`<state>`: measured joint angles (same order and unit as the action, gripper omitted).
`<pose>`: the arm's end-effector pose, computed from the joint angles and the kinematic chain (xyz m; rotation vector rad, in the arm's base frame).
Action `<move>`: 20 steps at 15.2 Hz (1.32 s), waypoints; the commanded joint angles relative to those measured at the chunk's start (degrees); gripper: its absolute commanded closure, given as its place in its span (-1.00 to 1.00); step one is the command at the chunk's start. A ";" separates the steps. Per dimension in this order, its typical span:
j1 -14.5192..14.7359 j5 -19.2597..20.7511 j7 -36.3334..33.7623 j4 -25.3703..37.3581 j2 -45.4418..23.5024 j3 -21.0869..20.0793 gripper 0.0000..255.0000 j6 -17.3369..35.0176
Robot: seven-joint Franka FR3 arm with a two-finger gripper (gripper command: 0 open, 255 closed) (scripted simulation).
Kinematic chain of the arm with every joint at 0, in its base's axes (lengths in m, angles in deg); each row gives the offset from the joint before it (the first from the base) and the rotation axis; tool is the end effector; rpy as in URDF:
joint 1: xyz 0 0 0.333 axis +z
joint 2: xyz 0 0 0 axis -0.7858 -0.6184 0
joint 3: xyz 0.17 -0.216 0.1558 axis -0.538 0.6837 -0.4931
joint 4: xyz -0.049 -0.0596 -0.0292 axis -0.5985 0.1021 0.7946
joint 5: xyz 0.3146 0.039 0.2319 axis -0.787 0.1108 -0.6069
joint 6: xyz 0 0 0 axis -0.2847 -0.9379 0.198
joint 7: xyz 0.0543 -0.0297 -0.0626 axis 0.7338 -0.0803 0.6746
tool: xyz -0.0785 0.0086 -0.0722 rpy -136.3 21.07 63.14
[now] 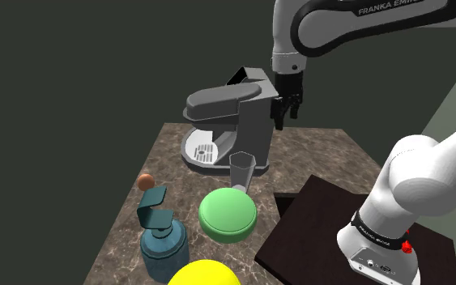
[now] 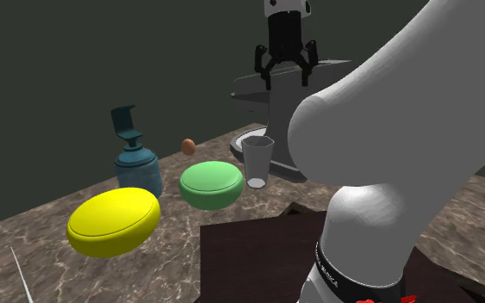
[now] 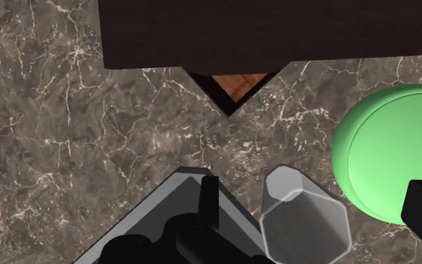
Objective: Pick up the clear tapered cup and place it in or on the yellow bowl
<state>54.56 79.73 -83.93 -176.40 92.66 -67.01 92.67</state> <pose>0.3619 0.0194 0.4901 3.0526 -0.0860 -0.2372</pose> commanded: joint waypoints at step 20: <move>2.81 2.17 -15.30 9.73 -38.06 -6.63 -1.00 27.24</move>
<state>57.37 81.77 -99.07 -166.42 55.05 -73.67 119.18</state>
